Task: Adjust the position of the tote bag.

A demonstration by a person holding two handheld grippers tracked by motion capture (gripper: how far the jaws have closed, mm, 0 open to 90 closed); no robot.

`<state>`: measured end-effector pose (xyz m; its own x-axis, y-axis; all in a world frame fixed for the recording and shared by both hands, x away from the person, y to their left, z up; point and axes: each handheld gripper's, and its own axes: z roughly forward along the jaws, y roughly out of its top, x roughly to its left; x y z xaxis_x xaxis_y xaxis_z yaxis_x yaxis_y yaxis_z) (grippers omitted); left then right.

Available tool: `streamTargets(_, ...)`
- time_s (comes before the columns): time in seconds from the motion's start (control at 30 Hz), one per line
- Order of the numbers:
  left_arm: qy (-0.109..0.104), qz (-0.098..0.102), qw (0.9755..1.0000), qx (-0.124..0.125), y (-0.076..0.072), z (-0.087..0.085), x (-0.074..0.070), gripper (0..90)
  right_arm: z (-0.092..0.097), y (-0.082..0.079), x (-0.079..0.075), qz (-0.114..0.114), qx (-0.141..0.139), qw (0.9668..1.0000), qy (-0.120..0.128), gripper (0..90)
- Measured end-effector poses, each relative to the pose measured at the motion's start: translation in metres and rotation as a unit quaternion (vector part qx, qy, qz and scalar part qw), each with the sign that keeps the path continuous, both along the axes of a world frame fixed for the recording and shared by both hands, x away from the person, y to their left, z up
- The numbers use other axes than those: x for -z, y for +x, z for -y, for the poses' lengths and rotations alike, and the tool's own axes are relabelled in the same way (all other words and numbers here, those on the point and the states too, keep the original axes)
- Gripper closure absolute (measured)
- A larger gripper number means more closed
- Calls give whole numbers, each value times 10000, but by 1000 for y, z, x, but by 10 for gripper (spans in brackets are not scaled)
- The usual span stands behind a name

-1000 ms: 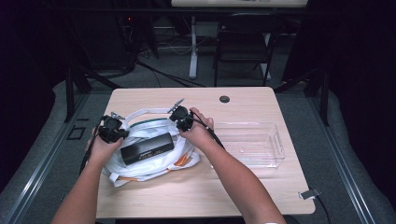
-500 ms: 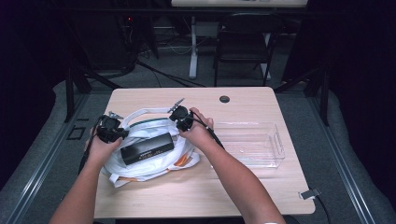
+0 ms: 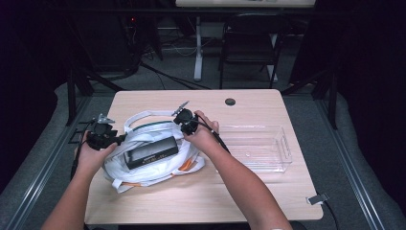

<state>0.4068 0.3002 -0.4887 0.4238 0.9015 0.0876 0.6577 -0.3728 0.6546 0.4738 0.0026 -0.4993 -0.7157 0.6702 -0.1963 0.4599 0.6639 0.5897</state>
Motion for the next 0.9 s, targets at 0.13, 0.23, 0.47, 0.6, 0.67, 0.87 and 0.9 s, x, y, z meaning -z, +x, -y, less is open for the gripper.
streamTargets(0.13,-33,83,10000,11,-8,-5,-4,570,1,0,0,1,-3,10000,1,873)
streamTargets(0.23,10,56,10000,45,-13,-7,-5,563,1,0,-1,-8,-21,10000,-28,873)
streamTargets(0.47,250,-87,9996,64,-13,-5,1,590,0,-2,0,49,-6,10000,-13,873)
streamTargets(0.6,297,-156,9994,-30,-11,-4,7,687,0,-2,0,57,-14,10000,-16,873)
streamTargets(0.67,343,-194,9992,-23,-9,-4,9,723,1,-1,0,34,-31,10000,-37,873)
streamTargets(0.87,512,-316,9982,-71,-4,-3,18,818,1,-1,0,33,-32,10000,-40,873)
streamTargets(0.9,493,-330,9982,-75,-4,-4,19,832,1,-1,0,37,-34,10000,-41,873)
